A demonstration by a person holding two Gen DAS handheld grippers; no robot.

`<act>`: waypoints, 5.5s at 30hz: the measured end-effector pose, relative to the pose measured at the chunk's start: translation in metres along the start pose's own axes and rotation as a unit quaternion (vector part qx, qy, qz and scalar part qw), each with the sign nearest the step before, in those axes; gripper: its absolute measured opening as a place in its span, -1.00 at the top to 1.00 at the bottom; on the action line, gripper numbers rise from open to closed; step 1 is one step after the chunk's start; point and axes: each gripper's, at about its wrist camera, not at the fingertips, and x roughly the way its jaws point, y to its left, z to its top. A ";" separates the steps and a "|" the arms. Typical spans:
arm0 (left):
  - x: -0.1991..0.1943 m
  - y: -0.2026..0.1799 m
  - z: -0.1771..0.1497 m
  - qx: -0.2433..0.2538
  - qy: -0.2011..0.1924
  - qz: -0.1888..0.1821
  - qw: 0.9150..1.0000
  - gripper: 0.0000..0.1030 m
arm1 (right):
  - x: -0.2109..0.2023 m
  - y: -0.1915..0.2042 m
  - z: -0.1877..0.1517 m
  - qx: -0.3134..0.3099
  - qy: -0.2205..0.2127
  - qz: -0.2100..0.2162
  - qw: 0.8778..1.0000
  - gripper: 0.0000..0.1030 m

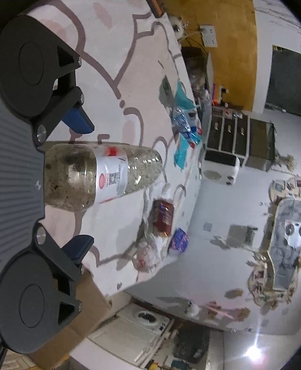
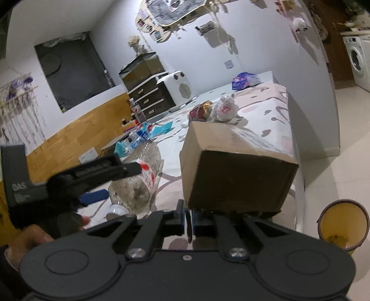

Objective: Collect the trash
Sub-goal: 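Carry the bottle and cardboard box with both tools toward the yellow wastebasket, then open the left tool over the wastebasket while the right tool releases the box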

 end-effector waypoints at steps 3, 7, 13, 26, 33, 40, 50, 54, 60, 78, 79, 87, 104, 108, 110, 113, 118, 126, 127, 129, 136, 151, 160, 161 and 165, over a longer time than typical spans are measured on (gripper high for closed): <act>0.010 0.000 -0.001 -0.011 0.006 0.014 1.000 -0.69 | -0.003 -0.004 0.000 0.018 -0.008 -0.003 1.000 0.83; 0.017 0.002 -0.001 -0.024 0.006 0.021 0.999 -0.37 | -0.005 -0.004 -0.002 0.033 -0.015 -0.004 0.999 0.80; 0.012 0.006 -0.007 -0.020 -0.006 0.004 1.000 -0.29 | -0.001 0.000 0.000 0.040 -0.039 -0.013 0.998 0.56; -0.028 0.010 -0.009 -0.021 -0.034 -0.035 0.999 -0.27 | -0.001 0.019 0.008 -0.064 -0.038 -0.050 0.996 0.95; -0.052 0.004 -0.005 -0.018 -0.057 -0.055 0.997 -0.27 | -0.019 0.026 0.016 -0.108 -0.060 -0.057 0.991 0.95; -0.069 -0.021 0.002 0.004 -0.075 -0.083 0.994 -0.27 | -0.044 0.025 0.026 -0.123 -0.087 -0.069 0.986 0.95; -0.067 -0.088 -0.010 0.040 -0.058 -0.133 0.989 -0.27 | -0.089 -0.018 0.037 -0.110 -0.110 -0.126 0.980 0.95; -0.062 -0.119 -0.021 0.052 -0.045 -0.157 0.985 -0.27 | -0.108 -0.042 0.039 -0.100 -0.115 -0.151 0.977 0.95; -0.055 -0.163 -0.037 0.065 -0.027 -0.188 0.980 -0.27 | -0.133 -0.079 0.041 -0.085 -0.118 -0.190 0.971 0.95; 0.034 -0.280 -0.122 0.087 0.111 -0.218 0.966 -0.28 | -0.150 -0.198 0.020 -0.036 -0.082 -0.265 0.960 0.95; 0.042 -0.285 -0.125 0.085 0.119 -0.217 0.965 -0.28 | -0.147 -0.207 0.018 -0.029 -0.075 -0.269 0.960 0.95; 0.120 -0.328 -0.153 0.079 0.164 -0.185 0.966 -0.28 | -0.121 -0.278 0.002 0.014 -0.033 -0.283 0.958 0.95; 0.352 -0.380 -0.245 0.125 0.283 -0.114 0.944 -0.28 | 0.007 -0.438 -0.014 0.155 -0.013 -0.254 0.955 0.95; 0.393 -0.370 -0.272 0.135 0.312 -0.110 0.934 -0.28 | 0.052 -0.470 -0.036 0.204 0.003 -0.262 0.943 0.95; 0.411 -0.363 -0.285 0.134 0.328 -0.110 0.929 -0.28 | 0.072 -0.482 -0.045 0.214 0.018 -0.263 0.940 0.95; 0.435 -0.352 -0.304 0.127 0.349 -0.100 0.923 -0.28 | 0.100 -0.496 -0.056 0.218 0.039 -0.263 0.939 0.95; 0.468 -0.345 -0.328 0.135 0.372 -0.088 0.914 -0.28 | 0.132 -0.503 -0.054 0.204 0.055 -0.253 0.944 0.95; 0.496 -0.339 -0.343 0.127 0.384 -0.093 0.910 -0.29 | 0.167 -0.512 -0.057 0.181 0.095 -0.232 0.951 0.94; 0.498 -0.339 -0.345 0.124 0.384 -0.093 0.910 -0.29 | 0.170 -0.514 -0.060 0.180 0.101 -0.231 0.951 0.94; 0.501 -0.334 -0.348 0.111 0.388 -0.091 0.910 -0.29 | 0.175 -0.518 -0.060 0.192 0.106 -0.224 0.950 0.95; 0.512 -0.332 -0.360 0.112 0.408 -0.066 0.903 -0.32 | 0.197 -0.537 -0.066 0.238 0.116 -0.218 0.939 0.94; 0.484 -0.338 -0.348 0.164 0.396 -0.060 0.902 -0.93 | 0.220 -0.554 -0.071 0.264 0.103 -0.205 0.937 0.42; 0.475 -0.331 -0.344 0.161 0.398 -0.064 0.901 -0.93 | 0.213 -0.561 -0.074 0.265 0.128 -0.213 0.932 0.17; 0.476 -0.332 -0.345 0.161 0.398 -0.064 0.901 -0.93 | 0.213 -0.561 -0.075 0.262 0.135 -0.216 0.931 0.16; 0.477 -0.330 -0.342 0.163 0.399 -0.065 0.900 -0.95 | 0.215 -0.564 -0.079 0.259 0.172 -0.225 0.923 0.14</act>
